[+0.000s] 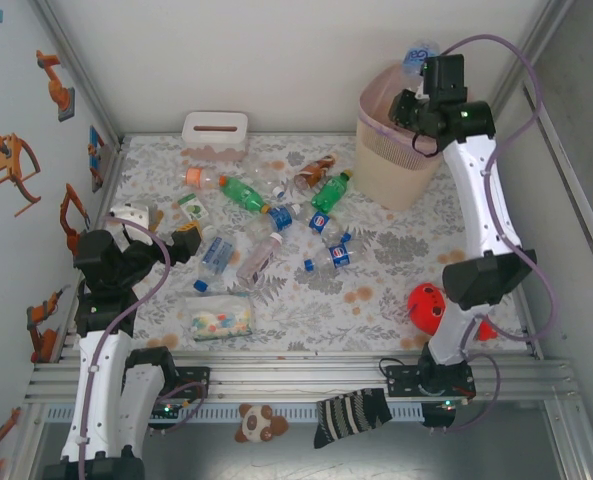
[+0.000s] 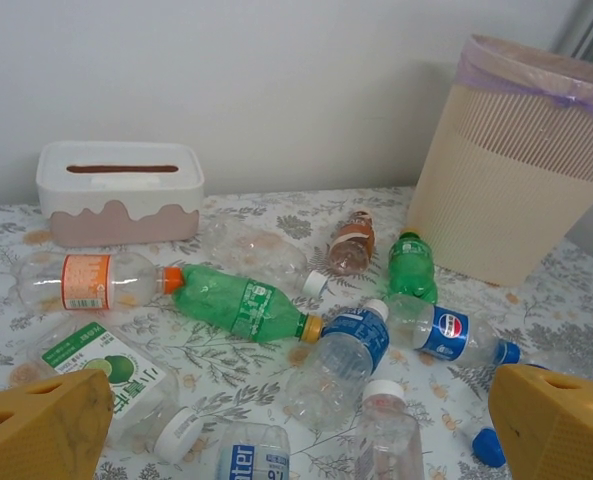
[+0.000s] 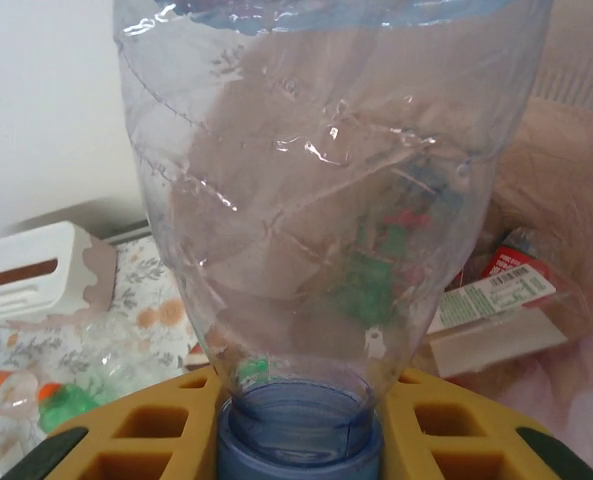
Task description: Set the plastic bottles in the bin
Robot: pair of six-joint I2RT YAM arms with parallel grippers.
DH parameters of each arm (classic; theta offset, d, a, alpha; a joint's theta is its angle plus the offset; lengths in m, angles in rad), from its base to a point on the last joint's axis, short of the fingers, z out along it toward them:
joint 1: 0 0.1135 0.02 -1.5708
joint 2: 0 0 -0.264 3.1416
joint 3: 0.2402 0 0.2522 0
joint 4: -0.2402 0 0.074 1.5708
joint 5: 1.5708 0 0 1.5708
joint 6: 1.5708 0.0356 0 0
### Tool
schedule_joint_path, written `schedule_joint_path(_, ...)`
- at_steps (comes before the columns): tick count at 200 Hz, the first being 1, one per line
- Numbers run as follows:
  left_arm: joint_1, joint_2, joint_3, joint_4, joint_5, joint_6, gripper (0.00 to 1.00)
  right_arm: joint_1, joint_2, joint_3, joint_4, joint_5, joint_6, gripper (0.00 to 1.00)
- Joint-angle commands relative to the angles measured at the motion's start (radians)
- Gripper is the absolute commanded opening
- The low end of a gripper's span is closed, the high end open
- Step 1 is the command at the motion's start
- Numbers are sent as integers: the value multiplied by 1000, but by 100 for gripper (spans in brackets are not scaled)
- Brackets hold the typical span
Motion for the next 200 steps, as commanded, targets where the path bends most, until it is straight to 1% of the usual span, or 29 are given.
schedule_joint_path(1,1,-10,25,-12,-7,26,96,-43,63,83,-28,-90,14,26)
schedule_joint_path(34,1,-7,26,-16,-7,28,96,-96,152,127,-28,-154,32,26)
schedule_joint_path(77,2,-7,29,-22,-7,35,96,-132,240,121,-34,-215,14,26)
schedule_joint_path(121,1,-7,31,-29,-15,40,96,-135,251,55,-43,-216,-5,28)
schedule_joint_path(151,1,-7,30,-28,-16,40,96,-137,241,19,-43,-185,-13,39)
schedule_joint_path(182,1,-6,33,-28,-15,41,96,-137,224,23,-46,-163,-17,55)
schedule_joint_path(200,1,-5,32,-26,-16,42,96,-137,209,30,-47,-147,-18,60)
